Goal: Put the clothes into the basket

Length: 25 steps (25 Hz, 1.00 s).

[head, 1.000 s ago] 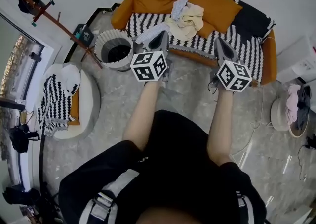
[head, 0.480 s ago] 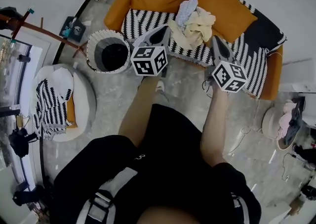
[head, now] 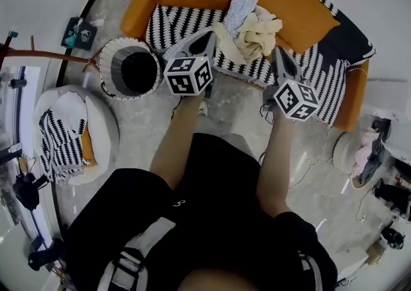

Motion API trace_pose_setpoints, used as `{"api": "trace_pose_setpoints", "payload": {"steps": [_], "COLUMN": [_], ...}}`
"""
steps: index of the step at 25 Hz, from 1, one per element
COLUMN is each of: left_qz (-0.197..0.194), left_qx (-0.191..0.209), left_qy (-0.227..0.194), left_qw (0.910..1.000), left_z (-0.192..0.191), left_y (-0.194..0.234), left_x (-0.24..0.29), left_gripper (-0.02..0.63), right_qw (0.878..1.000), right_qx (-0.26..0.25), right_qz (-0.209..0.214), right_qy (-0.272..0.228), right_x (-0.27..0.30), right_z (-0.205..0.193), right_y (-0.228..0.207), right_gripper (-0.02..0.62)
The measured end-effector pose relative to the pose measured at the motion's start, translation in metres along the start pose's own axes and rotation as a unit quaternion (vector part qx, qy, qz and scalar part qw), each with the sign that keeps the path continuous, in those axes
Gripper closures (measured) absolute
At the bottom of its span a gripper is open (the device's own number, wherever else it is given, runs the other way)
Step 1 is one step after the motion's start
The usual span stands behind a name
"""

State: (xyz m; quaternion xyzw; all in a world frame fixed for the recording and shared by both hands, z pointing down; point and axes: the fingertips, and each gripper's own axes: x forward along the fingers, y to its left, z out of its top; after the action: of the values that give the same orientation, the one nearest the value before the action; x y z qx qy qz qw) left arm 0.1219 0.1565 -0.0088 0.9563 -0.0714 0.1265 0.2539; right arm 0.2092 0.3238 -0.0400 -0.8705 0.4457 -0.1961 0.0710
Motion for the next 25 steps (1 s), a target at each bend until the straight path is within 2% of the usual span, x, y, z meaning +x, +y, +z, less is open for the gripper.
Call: {"api": "trace_pose_setpoints", "payload": {"steps": [7,13,19,25], "left_qz": [-0.004,0.024,0.047,0.065], "left_qx": [-0.026,-0.051,-0.081,-0.104], "left_qy": [0.045,0.063,0.085,0.111], "left_qw": [0.9986,0.9965,0.992,0.9862], "left_z": [-0.038,-0.083,-0.15,-0.217], "left_y": [-0.001,0.006,0.023,0.039], "left_x": [0.043,0.073,0.121,0.157], "left_gripper": [0.597,0.597,0.597,0.597], "right_qw": [0.998,0.994,0.989,0.982], "right_qx": [0.041,0.069,0.04,0.02], "right_qz": [-0.03,-0.005,0.033,0.051], "right_qy": [0.034,0.08,0.14,0.181], "right_x": [0.009,0.037,0.077,0.108], "right_z": [-0.031,-0.084,-0.144,-0.198], "right_y": [-0.05,-0.077,-0.101,-0.136], "right_gripper": [0.583,0.581,0.581,0.581]}}
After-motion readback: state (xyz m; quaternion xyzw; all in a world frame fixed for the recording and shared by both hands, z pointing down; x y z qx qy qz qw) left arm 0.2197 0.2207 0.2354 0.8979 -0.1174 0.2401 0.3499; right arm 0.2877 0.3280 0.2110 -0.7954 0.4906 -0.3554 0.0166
